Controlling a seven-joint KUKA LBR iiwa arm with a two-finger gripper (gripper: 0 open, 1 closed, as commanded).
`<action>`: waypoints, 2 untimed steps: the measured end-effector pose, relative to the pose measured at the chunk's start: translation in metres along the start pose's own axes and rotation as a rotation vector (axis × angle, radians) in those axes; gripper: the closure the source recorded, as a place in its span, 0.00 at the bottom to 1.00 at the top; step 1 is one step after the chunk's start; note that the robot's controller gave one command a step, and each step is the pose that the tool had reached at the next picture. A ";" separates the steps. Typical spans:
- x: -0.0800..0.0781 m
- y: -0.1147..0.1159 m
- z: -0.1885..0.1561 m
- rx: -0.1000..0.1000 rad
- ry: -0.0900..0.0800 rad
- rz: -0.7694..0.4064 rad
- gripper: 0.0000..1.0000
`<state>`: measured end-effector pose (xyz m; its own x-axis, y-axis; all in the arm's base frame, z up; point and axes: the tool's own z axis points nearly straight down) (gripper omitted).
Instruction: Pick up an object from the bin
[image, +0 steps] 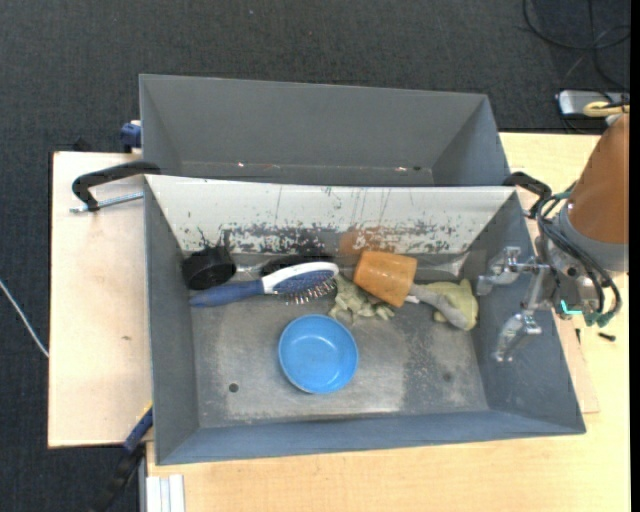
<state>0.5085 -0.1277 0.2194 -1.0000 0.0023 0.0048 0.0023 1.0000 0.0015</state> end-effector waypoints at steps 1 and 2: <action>-0.064 0.009 0.149 0.000 -0.010 -0.048 0.00; -0.068 0.008 0.142 0.004 -0.027 -0.049 1.00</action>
Offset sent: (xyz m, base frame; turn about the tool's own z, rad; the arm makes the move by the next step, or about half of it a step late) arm 0.0600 0.0078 -0.1494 -0.0487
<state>0.5756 -0.1192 0.0772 -0.9987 -0.0468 -0.0223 -0.0468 0.9989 -0.0026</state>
